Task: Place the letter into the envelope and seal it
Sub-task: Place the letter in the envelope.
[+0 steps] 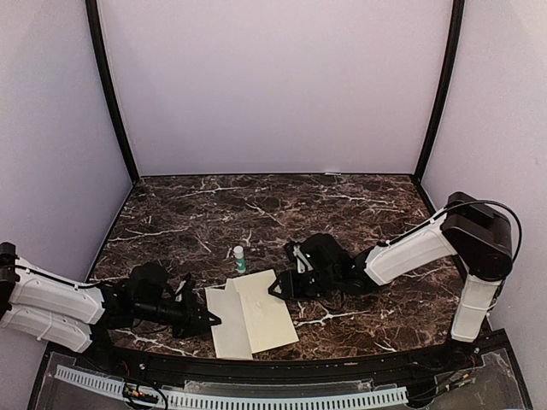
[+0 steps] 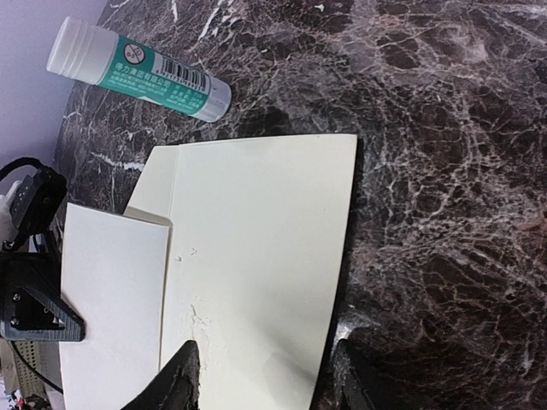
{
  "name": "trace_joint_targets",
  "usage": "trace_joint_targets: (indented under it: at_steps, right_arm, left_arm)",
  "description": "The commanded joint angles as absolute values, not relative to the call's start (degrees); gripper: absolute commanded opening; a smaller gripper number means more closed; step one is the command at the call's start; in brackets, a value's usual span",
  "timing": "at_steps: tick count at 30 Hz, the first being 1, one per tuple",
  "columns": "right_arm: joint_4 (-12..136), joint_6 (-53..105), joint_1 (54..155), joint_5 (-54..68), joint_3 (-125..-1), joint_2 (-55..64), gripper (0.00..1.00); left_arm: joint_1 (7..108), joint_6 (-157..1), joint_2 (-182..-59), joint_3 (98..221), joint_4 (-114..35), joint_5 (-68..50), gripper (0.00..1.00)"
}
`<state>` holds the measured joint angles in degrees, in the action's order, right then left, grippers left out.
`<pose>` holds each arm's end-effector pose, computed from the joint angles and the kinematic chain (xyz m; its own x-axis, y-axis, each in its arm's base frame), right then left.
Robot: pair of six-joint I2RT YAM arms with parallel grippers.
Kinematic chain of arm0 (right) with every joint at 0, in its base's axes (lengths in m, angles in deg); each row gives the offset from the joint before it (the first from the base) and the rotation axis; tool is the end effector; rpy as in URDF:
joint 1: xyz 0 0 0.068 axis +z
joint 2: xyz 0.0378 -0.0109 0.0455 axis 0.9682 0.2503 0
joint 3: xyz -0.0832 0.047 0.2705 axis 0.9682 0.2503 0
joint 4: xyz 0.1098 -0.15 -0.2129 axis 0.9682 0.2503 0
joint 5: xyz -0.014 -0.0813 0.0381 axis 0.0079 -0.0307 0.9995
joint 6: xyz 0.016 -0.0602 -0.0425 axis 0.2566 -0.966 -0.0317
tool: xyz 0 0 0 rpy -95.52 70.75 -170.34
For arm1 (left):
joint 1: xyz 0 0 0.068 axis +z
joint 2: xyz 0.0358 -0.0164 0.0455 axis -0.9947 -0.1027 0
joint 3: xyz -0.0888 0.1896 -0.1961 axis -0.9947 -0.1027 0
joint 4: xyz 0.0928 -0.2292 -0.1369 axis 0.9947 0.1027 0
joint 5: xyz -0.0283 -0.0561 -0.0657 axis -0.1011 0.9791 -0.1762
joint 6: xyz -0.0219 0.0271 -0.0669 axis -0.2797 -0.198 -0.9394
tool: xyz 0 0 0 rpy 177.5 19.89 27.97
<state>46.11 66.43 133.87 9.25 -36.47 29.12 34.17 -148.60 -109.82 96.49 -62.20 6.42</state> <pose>0.1987 0.3427 0.1041 -0.8969 -0.0757 -0.4356 -0.3645 0.6843 0.6316 0.1189 -0.1814 0.1099 -0.9576 -0.2713 0.0966 -0.2108 0.4320 -0.8769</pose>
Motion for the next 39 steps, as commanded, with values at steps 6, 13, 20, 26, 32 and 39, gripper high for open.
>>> trace_joint_targets:
  at_steps: [6,13,20,26,32,39]
  right_arm:
    - [46.4,66.7,134.7,10.7,-37.4,31.7,0.5]
    - [46.2,66.8,135.0,11.0,-37.6,32.0,0.5]
    - [46.1,66.8,135.2,11.4,-37.8,32.7,0.5]
    - [46.0,66.9,135.4,11.7,-37.9,32.9,0.49]
    - [46.0,66.9,135.5,11.7,-37.8,32.9,0.49]
    - [45.2,67.1,135.7,12.4,-37.8,33.0,0.5]
  left_arm:
    - [36.1,-146.7,-112.9,96.0,-66.1,8.5,0.0]
    - [37.3,-146.0,-115.1,96.3,-67.3,9.4,0.0]
    - [38.1,-145.4,-117.7,96.7,-68.8,10.4,0.0]
    - [38.9,-145.4,-119.1,96.8,-70.5,10.6,0.0]
    - [39.4,-145.8,-120.3,97.0,-72.4,10.8,0.0]
    - [39.8,-145.9,-121.3,97.2,-74.4,10.1,0.0]
